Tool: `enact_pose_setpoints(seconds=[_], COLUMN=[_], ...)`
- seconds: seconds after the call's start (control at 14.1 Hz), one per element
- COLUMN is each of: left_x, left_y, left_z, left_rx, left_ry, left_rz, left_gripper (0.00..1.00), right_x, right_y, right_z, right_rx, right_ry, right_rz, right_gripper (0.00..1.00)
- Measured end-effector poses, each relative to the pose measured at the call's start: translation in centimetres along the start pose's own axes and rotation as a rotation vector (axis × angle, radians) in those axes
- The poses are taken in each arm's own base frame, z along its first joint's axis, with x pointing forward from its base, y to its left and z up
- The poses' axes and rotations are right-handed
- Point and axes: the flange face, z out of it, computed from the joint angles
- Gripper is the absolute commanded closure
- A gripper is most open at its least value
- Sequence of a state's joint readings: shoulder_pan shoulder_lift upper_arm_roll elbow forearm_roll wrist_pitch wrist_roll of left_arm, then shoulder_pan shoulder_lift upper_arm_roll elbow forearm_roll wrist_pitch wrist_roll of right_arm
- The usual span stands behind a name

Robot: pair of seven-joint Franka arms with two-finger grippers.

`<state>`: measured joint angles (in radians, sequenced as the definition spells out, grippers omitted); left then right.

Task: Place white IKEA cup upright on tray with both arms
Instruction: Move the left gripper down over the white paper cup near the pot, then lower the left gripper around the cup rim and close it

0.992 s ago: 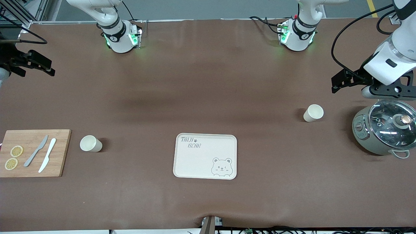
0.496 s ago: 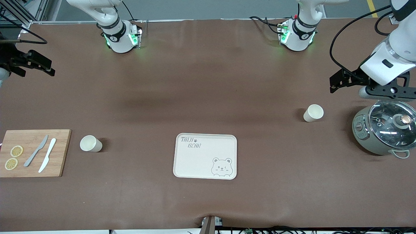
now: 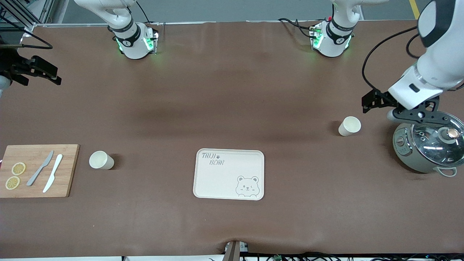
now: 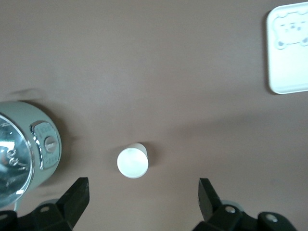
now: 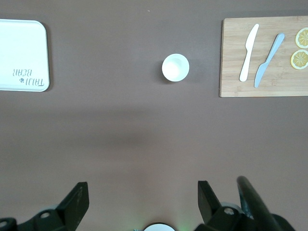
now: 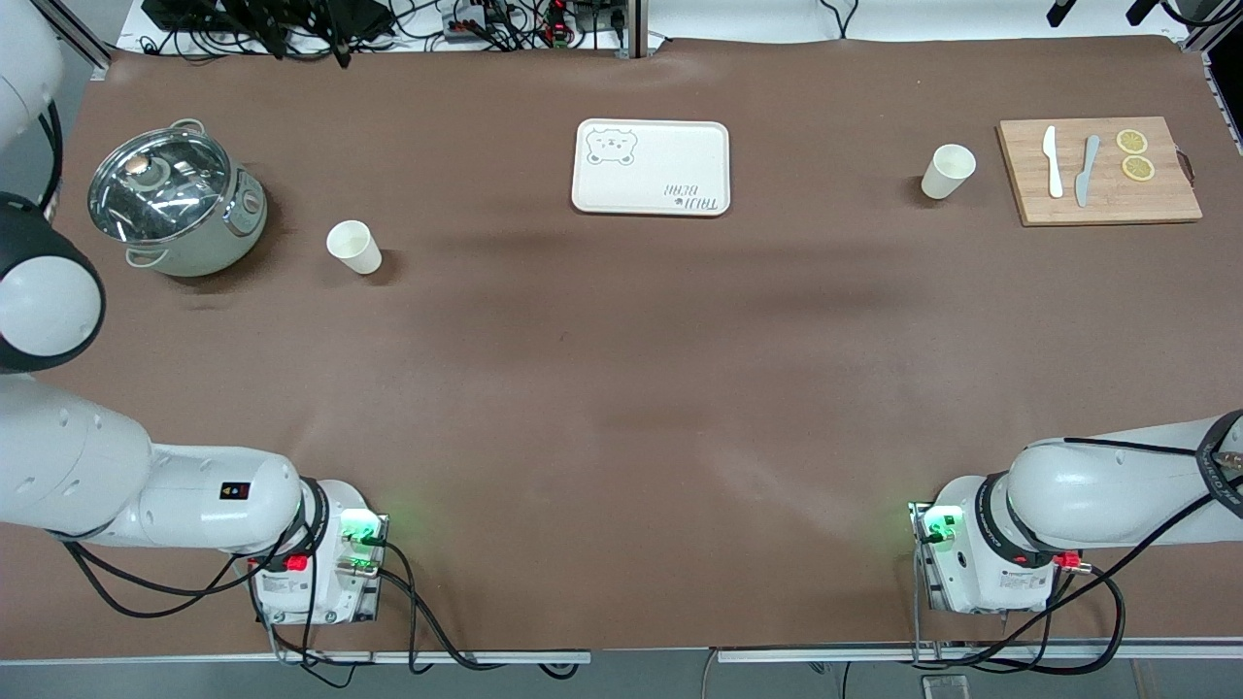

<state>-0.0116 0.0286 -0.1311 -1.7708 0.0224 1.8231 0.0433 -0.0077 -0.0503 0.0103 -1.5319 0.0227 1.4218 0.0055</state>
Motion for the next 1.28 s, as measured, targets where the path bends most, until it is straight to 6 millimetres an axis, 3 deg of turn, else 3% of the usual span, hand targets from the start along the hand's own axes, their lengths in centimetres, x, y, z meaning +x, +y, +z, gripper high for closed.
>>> enact_pose_setpoints(seconds=[0.14, 0.71, 1.06, 1.28], left_x=[-1.7, -6.7, -9.3, -10.4], left_y=[-1.7, -4.3, -4.1, -6.1], left_z=[5.0, 17.0, 21.1, 22.7], left_rx=[0.004, 0.017, 0.014, 0.02], left_ry=[-0.002, 0.067, 0.063, 0.08], left_rz=[0.032, 0.089, 0.098, 0.104], left_gripper=[0.0, 0.0, 0.0, 0.0], right_x=[0.0, 0.0, 0.0, 0.0], right_y=[0.0, 0.0, 0.0, 0.0], right_z=[0.0, 0.0, 0.0, 0.0], right_rx=[0.0, 0.0, 0.0, 0.0], right_ry=[0.0, 0.0, 0.0, 0.0], right_rz=[0.0, 0.0, -0.001, -0.001], right_gripper=[0.0, 0.0, 0.0, 0.0])
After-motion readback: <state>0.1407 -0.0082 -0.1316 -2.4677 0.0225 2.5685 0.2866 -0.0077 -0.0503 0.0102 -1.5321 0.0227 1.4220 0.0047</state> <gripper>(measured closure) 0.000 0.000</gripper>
